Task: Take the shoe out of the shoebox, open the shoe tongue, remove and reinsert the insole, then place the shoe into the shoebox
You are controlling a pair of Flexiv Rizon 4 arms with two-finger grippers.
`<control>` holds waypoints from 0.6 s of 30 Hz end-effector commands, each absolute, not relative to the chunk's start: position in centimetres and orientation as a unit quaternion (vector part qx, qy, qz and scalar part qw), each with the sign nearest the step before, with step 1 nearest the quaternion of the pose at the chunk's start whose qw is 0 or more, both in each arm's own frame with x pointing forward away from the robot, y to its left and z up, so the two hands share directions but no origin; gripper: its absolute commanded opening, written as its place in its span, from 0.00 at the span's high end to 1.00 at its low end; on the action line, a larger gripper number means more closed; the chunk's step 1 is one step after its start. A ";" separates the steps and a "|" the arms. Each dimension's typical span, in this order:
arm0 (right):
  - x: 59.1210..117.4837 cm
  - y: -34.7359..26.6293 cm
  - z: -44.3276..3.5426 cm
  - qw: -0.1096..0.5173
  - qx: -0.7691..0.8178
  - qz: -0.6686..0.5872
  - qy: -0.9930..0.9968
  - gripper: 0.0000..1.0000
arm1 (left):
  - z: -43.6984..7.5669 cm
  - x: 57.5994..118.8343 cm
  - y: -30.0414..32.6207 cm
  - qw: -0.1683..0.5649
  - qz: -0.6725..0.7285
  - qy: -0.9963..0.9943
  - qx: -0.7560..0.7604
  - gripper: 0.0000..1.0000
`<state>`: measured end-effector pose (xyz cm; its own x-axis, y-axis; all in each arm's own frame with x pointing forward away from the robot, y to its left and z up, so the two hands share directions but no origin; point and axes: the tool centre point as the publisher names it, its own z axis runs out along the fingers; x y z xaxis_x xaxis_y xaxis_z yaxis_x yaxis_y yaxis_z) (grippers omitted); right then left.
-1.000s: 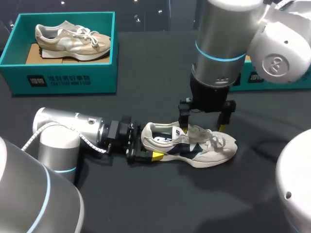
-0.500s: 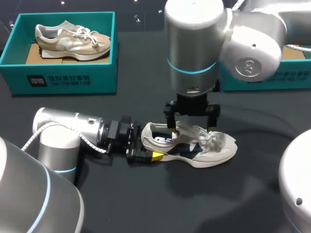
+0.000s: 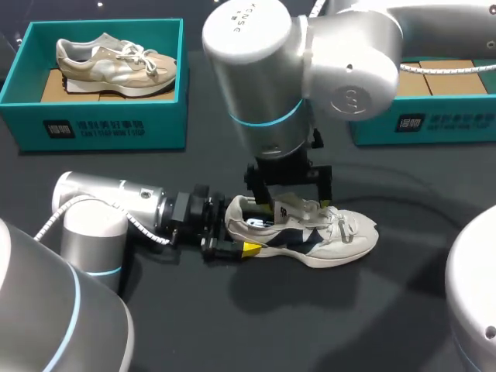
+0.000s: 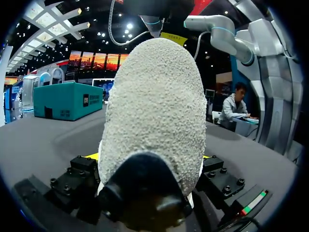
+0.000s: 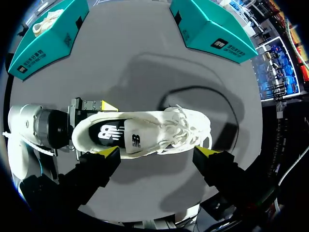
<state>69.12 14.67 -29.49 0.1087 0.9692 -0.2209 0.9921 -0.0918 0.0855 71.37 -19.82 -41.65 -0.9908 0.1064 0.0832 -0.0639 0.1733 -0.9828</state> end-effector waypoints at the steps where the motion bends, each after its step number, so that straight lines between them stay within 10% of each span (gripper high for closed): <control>1: 68.7 16.5 -31.2 0.179 0.746 -0.111 0.631 0.00 | -41.7 71.4 -19.7 0.066 0.643 -0.763 -0.014 1.00; 18: 68.9 16.6 -32.9 0.238 0.753 -0.142 0.597 0.00 | -41.7 71.4 -19.7 0.066 0.643 -0.763 -0.014 1.00</control>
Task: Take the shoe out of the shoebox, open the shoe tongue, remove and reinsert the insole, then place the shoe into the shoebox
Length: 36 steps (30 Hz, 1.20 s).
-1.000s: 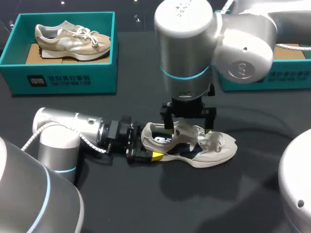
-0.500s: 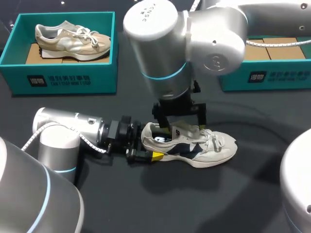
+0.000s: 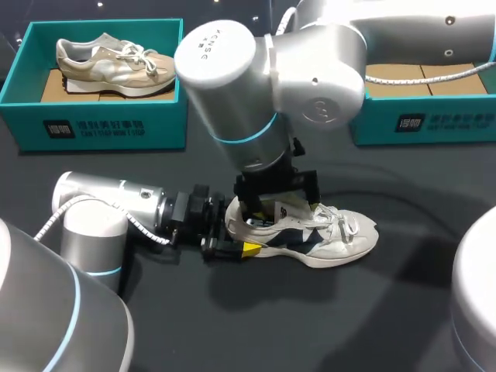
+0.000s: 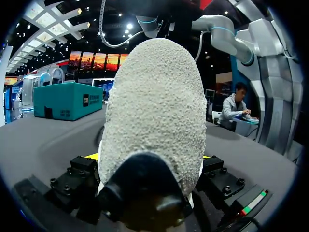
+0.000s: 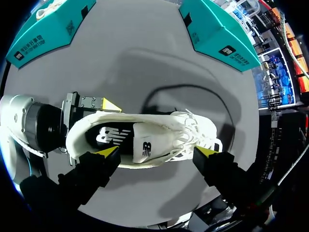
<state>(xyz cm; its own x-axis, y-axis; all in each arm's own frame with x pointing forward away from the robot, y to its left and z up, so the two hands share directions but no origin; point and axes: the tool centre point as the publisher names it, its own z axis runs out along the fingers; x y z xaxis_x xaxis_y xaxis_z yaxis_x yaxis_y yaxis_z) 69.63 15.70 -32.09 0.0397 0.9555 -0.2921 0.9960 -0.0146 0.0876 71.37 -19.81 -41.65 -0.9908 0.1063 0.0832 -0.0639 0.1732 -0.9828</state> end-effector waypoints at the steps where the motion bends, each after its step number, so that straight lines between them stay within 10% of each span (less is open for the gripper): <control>1: 68.8 16.5 -33.0 0.240 0.753 -0.143 0.595 0.00 | -41.7 71.4 -19.7 0.066 0.643 -0.763 -0.014 1.00; 22: 69.8 15.0 -35.1 0.276 0.761 -0.150 0.568 0.03 | -41.7 71.4 -19.7 0.066 0.643 -0.763 -0.014 1.00; 32: 69.9 13.3 -34.9 0.276 0.772 -0.145 0.554 0.50 | -41.7 71.4 -19.7 0.066 0.643 -0.763 -0.014 1.00; 36: 69.8 13.1 -34.5 0.277 0.771 -0.143 0.555 0.55 | -41.7 71.4 -19.7 0.066 0.643 -0.763 -0.014 1.00</control>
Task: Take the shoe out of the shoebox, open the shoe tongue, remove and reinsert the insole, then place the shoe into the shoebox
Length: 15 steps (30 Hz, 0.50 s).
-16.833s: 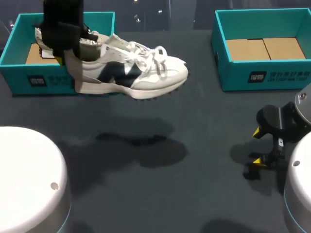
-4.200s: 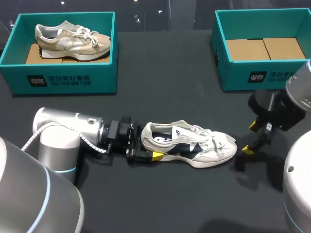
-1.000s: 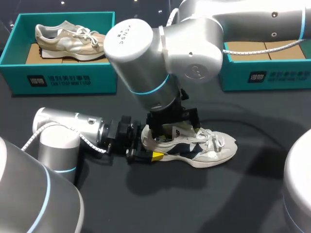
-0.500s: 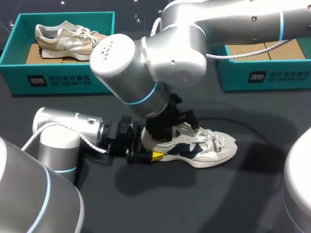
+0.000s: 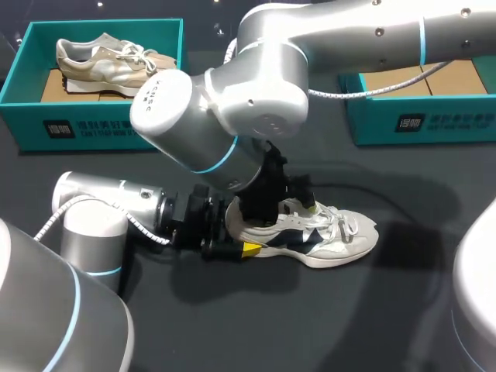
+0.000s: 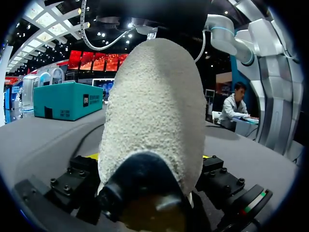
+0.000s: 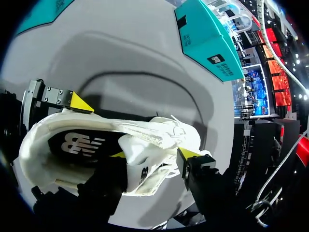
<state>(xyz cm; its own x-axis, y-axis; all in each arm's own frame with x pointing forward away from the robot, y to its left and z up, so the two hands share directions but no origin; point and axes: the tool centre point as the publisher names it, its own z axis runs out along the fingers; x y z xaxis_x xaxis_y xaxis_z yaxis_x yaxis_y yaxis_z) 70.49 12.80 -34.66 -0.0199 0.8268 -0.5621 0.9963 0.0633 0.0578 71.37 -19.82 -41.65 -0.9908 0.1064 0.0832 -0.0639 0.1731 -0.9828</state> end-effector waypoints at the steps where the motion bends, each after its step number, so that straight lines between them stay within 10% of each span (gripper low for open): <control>1: 69.8 13.0 -34.4 0.277 0.771 -0.143 0.555 0.55 | -41.7 71.4 -19.7 0.066 0.643 -0.763 -0.014 1.00; 10: 69.7 11.8 -33.1 0.242 0.780 -0.139 0.560 0.64 | -41.7 71.4 -19.7 0.066 0.643 -0.763 -0.014 1.00; 13: 69.7 11.0 -32.8 0.219 0.784 -0.134 0.565 1.00 | -41.7 71.4 -19.7 0.066 0.643 -0.763 -0.014 1.00; 15: 69.8 10.4 -32.6 0.201 0.783 -0.129 0.574 1.00 | -41.7 71.4 -19.7 0.066 0.643 -0.763 -0.014 1.00</control>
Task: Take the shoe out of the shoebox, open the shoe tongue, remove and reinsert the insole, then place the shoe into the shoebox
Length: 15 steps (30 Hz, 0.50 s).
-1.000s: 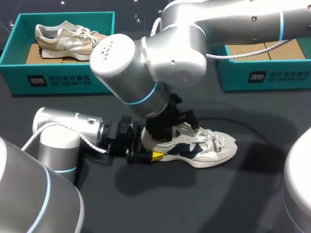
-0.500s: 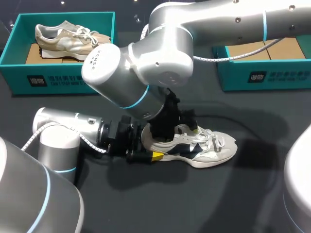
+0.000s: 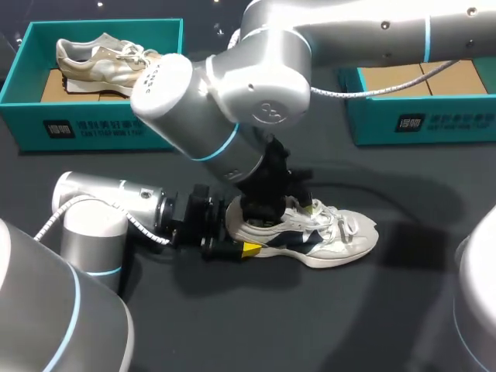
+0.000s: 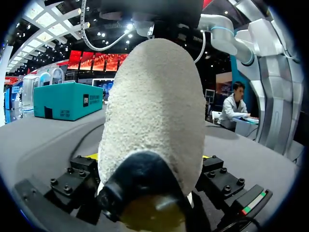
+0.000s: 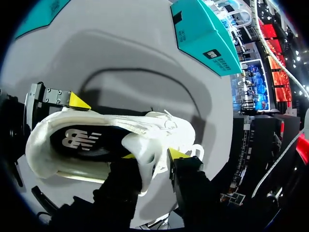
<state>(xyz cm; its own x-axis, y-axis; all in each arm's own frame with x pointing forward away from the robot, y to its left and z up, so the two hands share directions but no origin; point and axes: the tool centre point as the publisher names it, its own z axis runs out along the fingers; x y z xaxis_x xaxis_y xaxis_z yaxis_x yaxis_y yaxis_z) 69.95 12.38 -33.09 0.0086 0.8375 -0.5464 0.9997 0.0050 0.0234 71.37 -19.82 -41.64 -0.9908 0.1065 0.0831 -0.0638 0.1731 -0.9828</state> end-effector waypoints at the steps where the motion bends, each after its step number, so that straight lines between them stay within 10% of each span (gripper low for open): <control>1: 69.9 10.1 -32.6 0.196 0.783 -0.128 0.576 1.00 | -41.7 71.4 -19.7 0.066 0.643 -0.763 -0.014 1.00; 15: 70.4 8.9 -32.6 0.135 0.760 -0.111 0.626 1.00 | -41.7 71.4 -19.7 0.066 0.643 -0.763 -0.014 1.00</control>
<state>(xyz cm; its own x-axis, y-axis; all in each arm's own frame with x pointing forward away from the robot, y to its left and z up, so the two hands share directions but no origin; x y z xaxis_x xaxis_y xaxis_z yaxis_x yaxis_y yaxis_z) 70.74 9.41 -32.58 0.1499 0.9027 -0.4033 0.9886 -0.1437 0.0456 71.38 -19.84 -41.61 -0.9908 0.1063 0.0833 -0.0640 0.1729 -0.9829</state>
